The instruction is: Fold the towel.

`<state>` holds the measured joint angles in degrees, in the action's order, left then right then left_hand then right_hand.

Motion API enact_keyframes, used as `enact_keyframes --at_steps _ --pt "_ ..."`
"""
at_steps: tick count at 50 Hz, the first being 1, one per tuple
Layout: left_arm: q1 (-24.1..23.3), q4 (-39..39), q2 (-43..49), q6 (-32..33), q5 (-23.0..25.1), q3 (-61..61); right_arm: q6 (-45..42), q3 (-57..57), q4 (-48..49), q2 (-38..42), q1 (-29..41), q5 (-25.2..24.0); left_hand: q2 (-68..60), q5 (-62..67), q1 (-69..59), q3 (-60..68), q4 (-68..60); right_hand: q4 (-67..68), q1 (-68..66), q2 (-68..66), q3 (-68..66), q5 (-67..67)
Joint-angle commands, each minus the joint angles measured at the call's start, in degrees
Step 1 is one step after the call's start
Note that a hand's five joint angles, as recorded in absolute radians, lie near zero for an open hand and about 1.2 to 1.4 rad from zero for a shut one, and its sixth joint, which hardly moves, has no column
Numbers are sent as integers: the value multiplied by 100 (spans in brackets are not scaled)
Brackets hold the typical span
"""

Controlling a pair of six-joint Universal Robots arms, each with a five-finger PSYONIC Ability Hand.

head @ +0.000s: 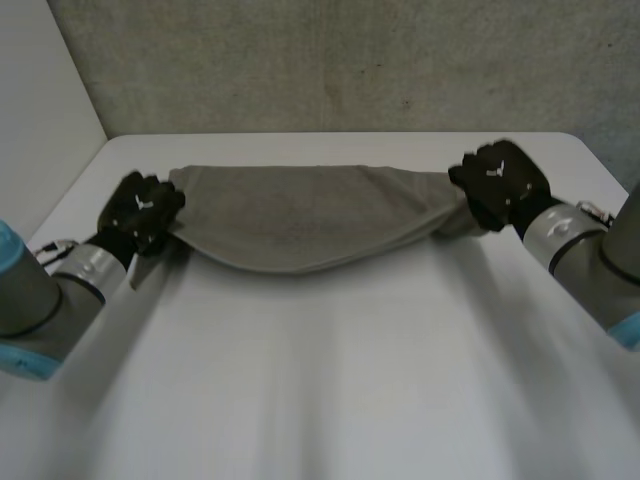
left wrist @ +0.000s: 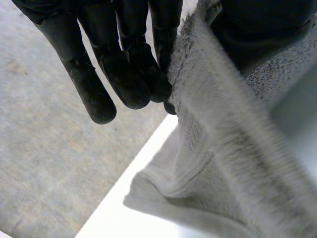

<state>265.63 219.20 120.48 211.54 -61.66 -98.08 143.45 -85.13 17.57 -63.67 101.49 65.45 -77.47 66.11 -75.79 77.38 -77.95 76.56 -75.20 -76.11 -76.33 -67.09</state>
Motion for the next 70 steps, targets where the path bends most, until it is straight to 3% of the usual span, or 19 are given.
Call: enact_keyframes --at_steps 1,4,6,7,8,9,15,19,26,27,28,29,30,36,42,53,60,65,70 --pt "-11 88 247 494 -65 -212 -151 -329 27 74 -130 65 -253 389 -421 262 -205 344 -480 -389 -367 -291" --pt "-11 96 318 599 -83 -168 -142 -329 18 -5 -174 100 -253 389 -421 262 -205 344 -480 -389 -367 -291" --pt "-11 114 414 608 -100 -107 -98 -320 1 -57 -252 109 2167 -2031 1999 -2159 2215 344 -480 -389 -367 -291" --pt "-11 114 414 608 -101 -107 -98 -320 1 -58 -253 109 2183 -2047 2015 -2175 2231 344 -480 -389 -367 -291" --pt "-11 140 467 617 -144 -80 -89 -338 -17 -110 -296 109 3516 -3380 3348 -3507 3564 344 -480 -389 -367 -291" --pt "-11 149 502 617 -258 -54 -89 -338 -25 -154 -323 109 3912 -3776 3744 -3904 3960 344 -480 -389 -367 -291" --pt "-11 149 529 625 -751 -27 -107 -347 -34 -154 -411 126 4050 -3915 3882 -4042 4099 344 -480 -389 -367 -291" --pt "-2 88 485 634 -1023 -45 -107 -320 -34 -119 -499 170 4050 -3915 3882 -4042 4099 344 -480 -389 -367 -291" --pt "77 9 160 634 -1041 -194 -98 -320 -52 -146 -508 293 3680 -3545 3512 -3672 3729 344 -480 -389 -367 -291" --pt "85 -44 29 626 -1032 -264 -89 -329 -52 -163 -499 302 2731 -2595 2563 -2723 2779 344 -480 -389 -367 -291" --pt "86 -44 28 625 -1032 -265 -89 -329 -52 -163 -499 302 2722 -2586 2554 -2713 2770 344 -480 -389 -367 -291" --pt "94 -114 -103 634 -1006 -326 -89 -346 -61 -172 -499 319 790 -654 622 -782 838 344 -480 -389 -367 -291" --pt "120 -184 -252 626 -980 -370 -80 -355 -69 -181 -482 328 -243 379 -411 251 -195 344 -480 -389 -367 -291" --pt "130 -519 -667 599 -918 -616 -80 -373 -245 -198 -446 372 -253 389 -421 262 -205 344 -480 -389 -367 -291" --pt "191 -695 -1291 599 -391 -1038 -107 -364 -834 -462 -455 372 -253 389 -421 262 -205 344 -480 -389 -367 -291" --pt "929 -738 -2697 564 93 -1785 -194 -399 -1651 -1526 -525 223 -253 389 -421 262 -205 344 -480 -389 -367 -291" --pt "1587 -1238 -3776 389 750 -2040 -668 -496 -2459 -2491 -1043 -417 -253 389 -421 262 -205 344 -480 -389 -367 -291" --pt "1703 -1450 -3927 82 1208 -2023 -801 -479 -2644 -2650 -1193 -778 -253 389 -421 262 -205 344 -480 -389 -367 -291" --pt "1642 -1407 -3735 -200 1253 -1891 -880 -400 -2592 -2458 -1202 -814 -253 389 -421 262 -205 344 -480 -389 -367 -291"
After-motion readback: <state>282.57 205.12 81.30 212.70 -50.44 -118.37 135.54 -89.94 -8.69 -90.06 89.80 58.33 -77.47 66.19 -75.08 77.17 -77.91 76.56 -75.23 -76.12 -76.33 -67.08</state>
